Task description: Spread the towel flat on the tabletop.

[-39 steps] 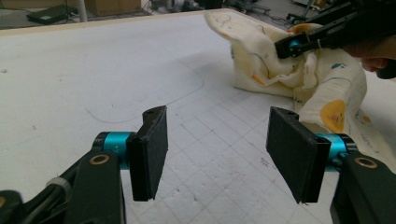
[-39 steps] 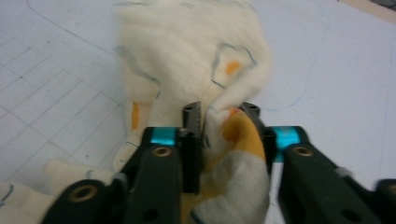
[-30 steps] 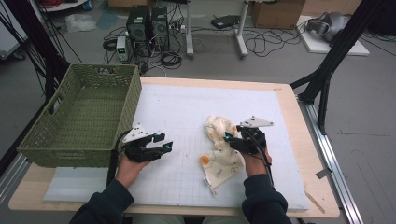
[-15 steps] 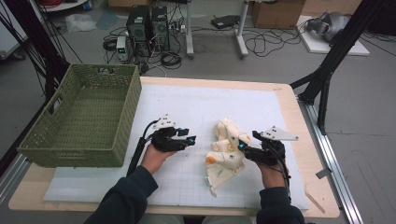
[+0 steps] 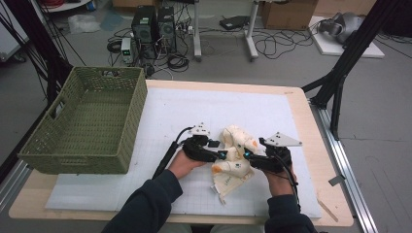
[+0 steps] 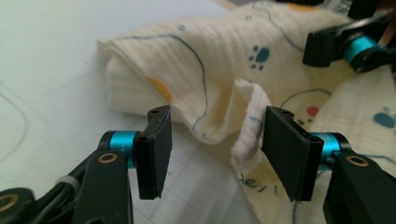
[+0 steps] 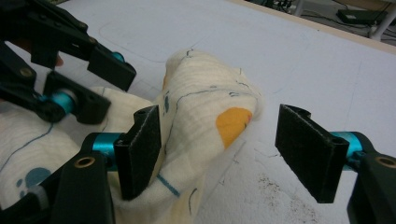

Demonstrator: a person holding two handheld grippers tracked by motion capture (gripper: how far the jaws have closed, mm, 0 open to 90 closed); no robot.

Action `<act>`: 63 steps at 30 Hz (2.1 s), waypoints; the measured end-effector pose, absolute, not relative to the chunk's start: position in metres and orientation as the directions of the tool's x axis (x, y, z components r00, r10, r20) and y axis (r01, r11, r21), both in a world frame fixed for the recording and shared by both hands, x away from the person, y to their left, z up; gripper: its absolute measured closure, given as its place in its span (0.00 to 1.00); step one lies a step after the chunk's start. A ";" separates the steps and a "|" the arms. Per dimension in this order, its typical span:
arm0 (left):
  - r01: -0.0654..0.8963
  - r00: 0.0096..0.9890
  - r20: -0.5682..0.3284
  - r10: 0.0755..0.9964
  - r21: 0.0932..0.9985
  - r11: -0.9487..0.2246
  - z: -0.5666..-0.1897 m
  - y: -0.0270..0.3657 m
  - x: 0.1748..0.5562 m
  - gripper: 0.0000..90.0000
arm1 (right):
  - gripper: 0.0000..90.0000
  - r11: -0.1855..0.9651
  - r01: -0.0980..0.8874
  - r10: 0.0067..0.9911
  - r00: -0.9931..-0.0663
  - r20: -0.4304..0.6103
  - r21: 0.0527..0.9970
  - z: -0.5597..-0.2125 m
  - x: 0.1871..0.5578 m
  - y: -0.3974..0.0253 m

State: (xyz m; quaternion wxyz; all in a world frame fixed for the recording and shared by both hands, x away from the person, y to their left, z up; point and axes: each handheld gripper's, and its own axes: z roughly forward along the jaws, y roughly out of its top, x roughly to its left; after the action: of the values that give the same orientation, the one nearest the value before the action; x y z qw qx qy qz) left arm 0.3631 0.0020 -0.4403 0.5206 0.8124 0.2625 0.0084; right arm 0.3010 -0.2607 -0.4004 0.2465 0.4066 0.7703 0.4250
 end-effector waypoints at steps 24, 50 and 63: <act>0.363 0.773 -0.055 0.632 0.856 -0.369 -0.416 0.140 0.316 0.95 | 0.33 0.188 0.382 0.825 -0.561 0.065 0.905 -0.390 0.305 -0.260; 0.417 0.671 -0.042 0.740 0.847 -0.330 -0.424 0.153 0.316 0.95 | 0.97 0.509 0.602 0.803 -0.590 -0.086 0.616 -0.431 0.317 -0.249; 0.451 0.648 -0.050 0.760 0.829 -0.331 -0.433 0.145 0.326 0.95 | 0.85 0.505 0.636 0.829 -0.546 -0.123 0.583 -0.418 0.259 -0.291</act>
State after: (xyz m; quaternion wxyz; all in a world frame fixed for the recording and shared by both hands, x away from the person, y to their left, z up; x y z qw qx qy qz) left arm 0.3263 0.1445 -0.4326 0.4360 0.7963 0.3802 0.1769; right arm 0.2592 -0.2907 -0.4177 0.1978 0.4336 0.8446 0.2439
